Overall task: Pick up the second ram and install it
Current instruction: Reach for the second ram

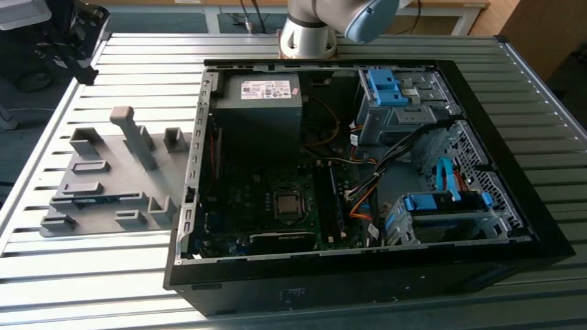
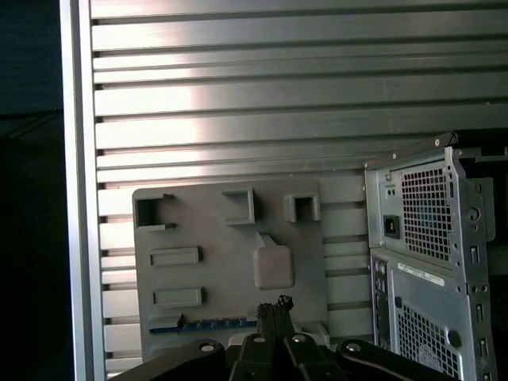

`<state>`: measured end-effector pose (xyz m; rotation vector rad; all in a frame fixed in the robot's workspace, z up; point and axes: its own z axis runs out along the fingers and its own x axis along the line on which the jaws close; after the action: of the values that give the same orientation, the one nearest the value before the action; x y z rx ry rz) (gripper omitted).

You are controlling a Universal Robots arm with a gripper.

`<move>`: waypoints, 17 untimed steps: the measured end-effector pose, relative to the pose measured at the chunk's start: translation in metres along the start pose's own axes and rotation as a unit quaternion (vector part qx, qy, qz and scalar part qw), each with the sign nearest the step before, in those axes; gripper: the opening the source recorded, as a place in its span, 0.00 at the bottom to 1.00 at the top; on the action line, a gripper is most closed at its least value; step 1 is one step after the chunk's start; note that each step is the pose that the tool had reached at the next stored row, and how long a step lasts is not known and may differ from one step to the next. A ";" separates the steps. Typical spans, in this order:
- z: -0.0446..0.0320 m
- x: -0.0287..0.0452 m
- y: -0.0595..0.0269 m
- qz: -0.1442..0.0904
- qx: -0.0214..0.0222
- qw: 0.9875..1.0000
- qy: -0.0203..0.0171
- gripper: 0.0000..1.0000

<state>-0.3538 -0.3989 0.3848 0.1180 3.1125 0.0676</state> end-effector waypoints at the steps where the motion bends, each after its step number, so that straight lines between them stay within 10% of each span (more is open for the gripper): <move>1: 0.0000 0.0003 0.0000 0.000 0.000 1.000 0.000 0.11; 17: 0.0001 0.0053 -0.0004 0.000 0.000 1.000 0.000 0.11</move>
<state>-0.3590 -0.3990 0.3846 0.1179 3.1125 0.0676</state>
